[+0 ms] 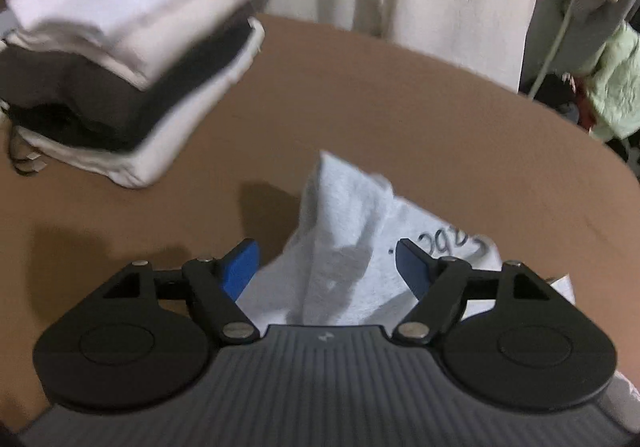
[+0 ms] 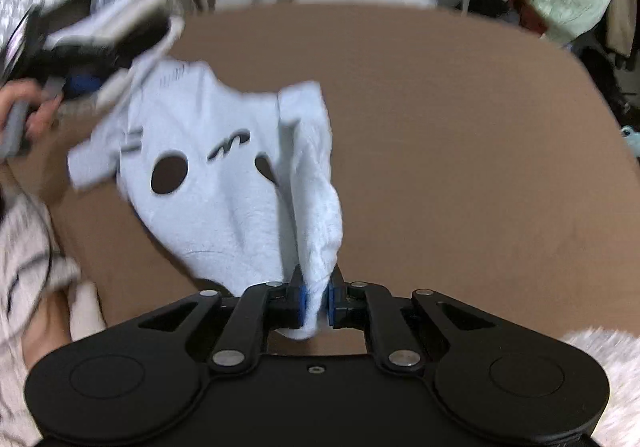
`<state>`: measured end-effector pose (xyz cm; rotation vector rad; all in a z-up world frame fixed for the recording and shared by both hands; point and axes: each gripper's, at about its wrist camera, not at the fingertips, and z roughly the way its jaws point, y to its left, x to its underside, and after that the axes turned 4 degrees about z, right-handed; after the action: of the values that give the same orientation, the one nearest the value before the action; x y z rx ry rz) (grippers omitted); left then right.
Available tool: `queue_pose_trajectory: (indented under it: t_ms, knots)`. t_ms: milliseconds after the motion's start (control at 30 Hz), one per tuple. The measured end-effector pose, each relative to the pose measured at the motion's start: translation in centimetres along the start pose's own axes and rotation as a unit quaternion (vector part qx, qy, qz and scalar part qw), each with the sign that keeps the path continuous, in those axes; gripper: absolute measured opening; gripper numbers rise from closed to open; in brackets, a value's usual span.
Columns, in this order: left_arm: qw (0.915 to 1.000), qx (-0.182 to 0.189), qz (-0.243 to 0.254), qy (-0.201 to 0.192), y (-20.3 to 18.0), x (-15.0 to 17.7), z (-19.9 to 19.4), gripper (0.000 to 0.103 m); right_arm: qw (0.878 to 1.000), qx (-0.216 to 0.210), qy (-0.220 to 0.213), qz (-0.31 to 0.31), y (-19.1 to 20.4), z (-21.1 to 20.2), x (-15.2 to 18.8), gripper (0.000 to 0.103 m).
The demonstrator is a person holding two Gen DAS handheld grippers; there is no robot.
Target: Fold clothes
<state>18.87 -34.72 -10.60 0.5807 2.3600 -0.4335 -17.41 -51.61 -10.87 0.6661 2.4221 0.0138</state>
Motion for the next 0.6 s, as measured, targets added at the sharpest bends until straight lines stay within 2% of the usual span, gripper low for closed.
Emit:
queue_pose_trajectory:
  t_ms: [67,100,133,233,267,300,333,367,400,433,467,500,533,567,600]
  knots:
    - [0.9979,0.041,-0.037,0.034,0.5,1.1,2.0,0.075,1.000,0.006,-0.001,0.019,0.0,-0.3,-0.1,0.030]
    - [0.9960,0.057,-0.046,0.051,0.8,1.6,2.9,0.075,0.999,0.005,-0.016,0.038,-0.5,-0.8,-0.8,0.041]
    - [0.9965,0.054,-0.042,0.049,0.9,1.8,3.3,0.075,0.998,0.002,-0.031,0.056,-0.9,-1.2,-1.7,0.049]
    - [0.9986,0.043,-0.030,-0.010,1.1,2.0,3.5,0.075,0.994,-0.010,-0.065,0.091,-1.5,-0.4,-4.8,0.058]
    - [0.9975,0.061,-0.035,-0.006,1.0,2.1,3.7,0.075,0.992,-0.016,-0.075,0.097,-1.5,0.3,-5.8,0.060]
    - [0.9961,0.078,-0.040,-0.003,0.9,2.1,3.9,0.069,0.991,-0.021,-0.079,0.101,-1.7,1.6,-6.9,0.061]
    - [0.9944,0.095,-0.045,0.000,0.9,2.2,4.1,0.040,0.992,-0.026,-0.072,0.105,-1.1,2.9,-7.6,0.061]
    - [0.9929,0.114,-0.034,0.010,0.5,2.3,4.0,0.018,0.992,-0.030,-0.065,0.108,-0.6,4.3,-8.3,0.061]
    - [0.9923,0.123,-0.013,0.012,-0.1,2.4,3.5,0.007,0.991,-0.035,-0.058,0.111,0.0,5.7,-9.1,0.061]
    - [0.9922,0.123,0.019,-0.003,-0.8,2.6,2.4,0.006,0.991,-0.052,-0.052,0.111,0.5,6.7,-9.6,0.061]
    - [0.9913,0.106,0.063,-0.045,-2.0,3.1,0.3,0.006,0.990,-0.069,-0.051,0.109,1.3,7.4,-10.2,0.061]
    - [0.9866,0.090,0.105,-0.086,-3.2,3.6,-1.6,0.005,0.989,-0.087,-0.051,0.108,2.1,8.1,-10.8,0.061]
    - [0.9815,0.110,0.114,-0.107,-3.8,4.1,-3.1,0.005,0.988,-0.104,-0.051,0.106,2.9,8.8,-11.4,0.061]
    - [0.9762,0.162,0.094,-0.109,-4.1,4.4,-4.6,0.005,0.987,-0.116,-0.056,0.099,3.5,9.3,-12.0,0.061]
    - [0.9720,0.206,0.066,-0.091,-4.4,4.6,-5.4,0.005,0.986,-0.125,-0.065,0.092,3.9,9.7,-12.7,0.061]
